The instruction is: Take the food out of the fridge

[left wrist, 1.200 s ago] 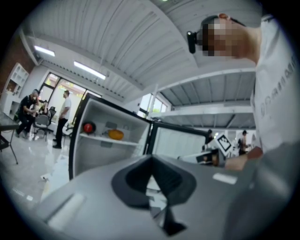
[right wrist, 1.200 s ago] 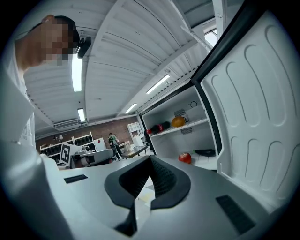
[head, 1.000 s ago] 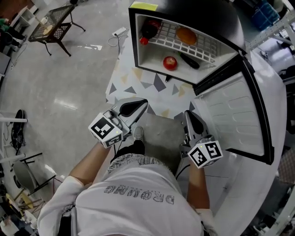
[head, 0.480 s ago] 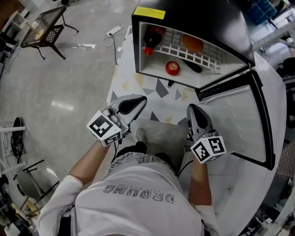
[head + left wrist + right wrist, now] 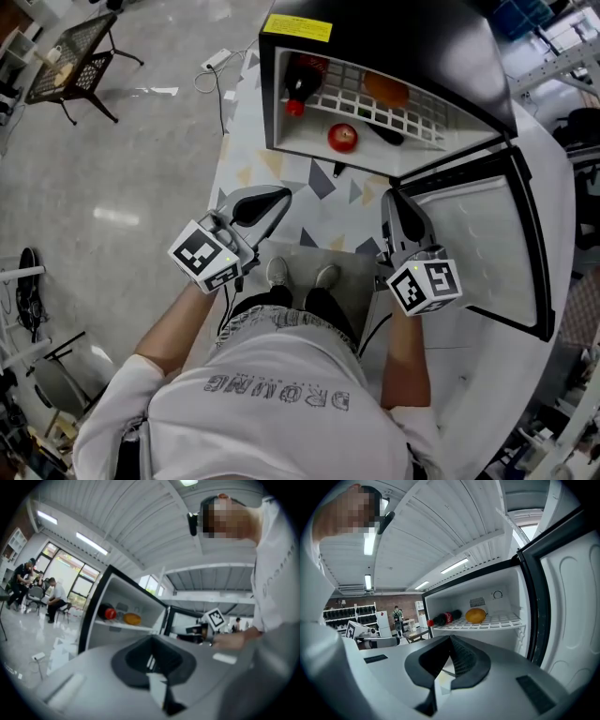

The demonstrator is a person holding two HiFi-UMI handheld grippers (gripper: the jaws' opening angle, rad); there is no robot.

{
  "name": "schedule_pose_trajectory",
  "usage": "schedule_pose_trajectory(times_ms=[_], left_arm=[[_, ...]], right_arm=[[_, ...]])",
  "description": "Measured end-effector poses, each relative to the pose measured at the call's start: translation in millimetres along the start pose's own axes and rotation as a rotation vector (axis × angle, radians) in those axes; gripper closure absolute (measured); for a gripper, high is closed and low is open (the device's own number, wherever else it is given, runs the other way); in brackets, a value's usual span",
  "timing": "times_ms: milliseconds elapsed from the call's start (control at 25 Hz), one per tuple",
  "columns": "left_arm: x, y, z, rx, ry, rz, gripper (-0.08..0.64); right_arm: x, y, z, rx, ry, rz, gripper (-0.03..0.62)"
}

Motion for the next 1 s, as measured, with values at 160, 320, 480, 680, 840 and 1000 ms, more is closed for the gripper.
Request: schedule_pose_trajectory(times_ms=[160, 320, 480, 680, 840, 1000], left_arm=[[-1, 6, -4, 0.0, 0.001, 0.003, 0.554], [-3, 12, -8, -0.013, 0.009, 0.005, 0.554], [-6, 19, -10, -0.031, 0.014, 0.006, 0.554], [-8, 27, -17, -0.064, 0.02, 0.003, 0.554], [-9, 35, -20, -0.098, 0.019, 0.003, 0.554], [-8, 46, -20, -0.124, 0.02, 0.003, 0.554]], right_arm=[[-5, 10, 4, 0.011, -0.025, -0.003, 0.592], [-13, 22, 11, 0.008, -0.041, 0.005, 0.591], [-24, 35, 21, 0.009, -0.06, 0.018, 0.591], [-37, 55, 32, 0.013, -0.091, 0.027, 0.591], [-44, 70, 39, 0.013, -0.116, 0.032, 0.591], [-48, 83, 47, 0.007, -0.138, 0.031, 0.576]])
Point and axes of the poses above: the fingertips, and each gripper's own axes: y forward along the fingers, z to its right, x out of its underside, the point moved 4 cm from there along -y, backward along the fingers, and after that the axes turned 1 degree about z, right-handed, at the moved point
